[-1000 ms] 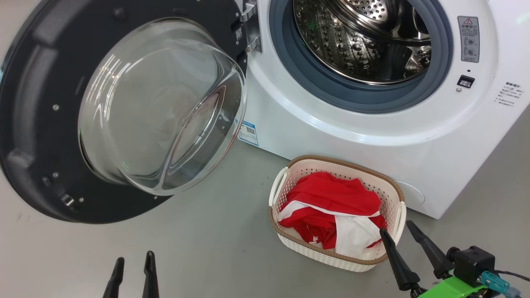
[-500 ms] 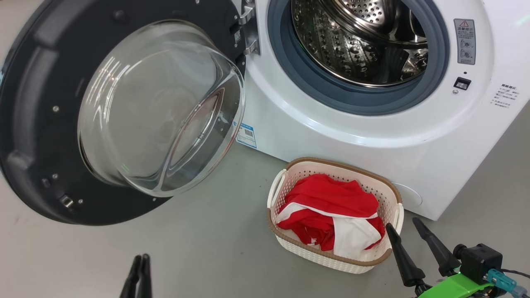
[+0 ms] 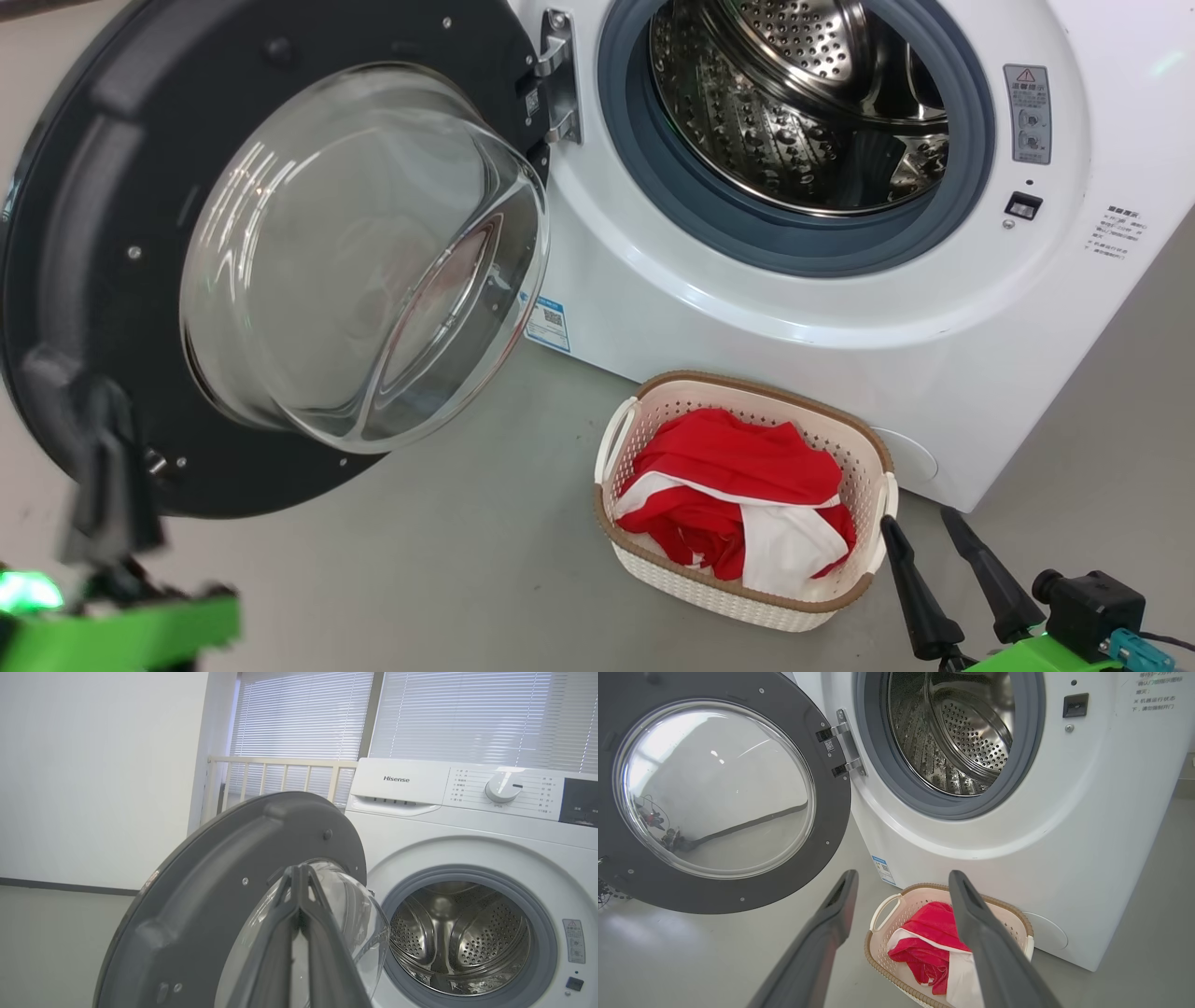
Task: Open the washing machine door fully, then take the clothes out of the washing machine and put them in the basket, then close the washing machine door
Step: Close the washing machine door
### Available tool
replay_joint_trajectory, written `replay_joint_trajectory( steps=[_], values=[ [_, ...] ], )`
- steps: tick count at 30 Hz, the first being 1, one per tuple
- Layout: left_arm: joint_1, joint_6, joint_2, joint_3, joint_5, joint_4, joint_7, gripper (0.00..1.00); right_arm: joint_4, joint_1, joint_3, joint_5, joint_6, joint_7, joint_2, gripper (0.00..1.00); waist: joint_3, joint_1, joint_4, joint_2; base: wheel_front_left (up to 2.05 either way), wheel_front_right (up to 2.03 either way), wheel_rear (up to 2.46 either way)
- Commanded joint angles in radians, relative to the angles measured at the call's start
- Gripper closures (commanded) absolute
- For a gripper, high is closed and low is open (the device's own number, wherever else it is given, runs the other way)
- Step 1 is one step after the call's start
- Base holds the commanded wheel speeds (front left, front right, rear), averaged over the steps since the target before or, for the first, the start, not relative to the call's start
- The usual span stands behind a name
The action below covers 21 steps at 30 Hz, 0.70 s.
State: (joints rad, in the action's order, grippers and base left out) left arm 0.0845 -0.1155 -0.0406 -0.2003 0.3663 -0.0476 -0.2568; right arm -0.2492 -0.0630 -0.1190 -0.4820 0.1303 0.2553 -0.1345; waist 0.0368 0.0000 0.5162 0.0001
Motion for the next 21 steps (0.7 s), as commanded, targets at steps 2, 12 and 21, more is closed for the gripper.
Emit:
replay_joint_trajectory(
  steps=[2, 12, 21],
  values=[
    [0.105, -0.011, -0.045, -0.075, 0.019, -0.033, -0.005, 1.00, 0.030, 0.005, -0.008, 0.013, 0.000, 0.006, -0.006, 0.00, -0.003, 0.0000, -0.001, -0.0001, 0.00, 0.00, 0.00],
    [0.386, -0.015, -0.280, -0.127, 0.277, 0.086, -0.005, 1.00, 0.048, -0.009, 0.028, 0.023, 0.000, 0.006, 0.002, 0.00, 0.008, 0.0000, -0.003, -0.0001, 0.00, 0.00, 0.00],
    [0.578, -0.015, -0.449, -0.128, 0.484, 0.337, 0.008, 1.00, 0.064, -0.024, 0.058, 0.035, 0.000, 0.006, -0.003, 0.00, 0.029, 0.0000, 0.000, -0.0001, 0.00, 0.00, 0.00]
  ],
)
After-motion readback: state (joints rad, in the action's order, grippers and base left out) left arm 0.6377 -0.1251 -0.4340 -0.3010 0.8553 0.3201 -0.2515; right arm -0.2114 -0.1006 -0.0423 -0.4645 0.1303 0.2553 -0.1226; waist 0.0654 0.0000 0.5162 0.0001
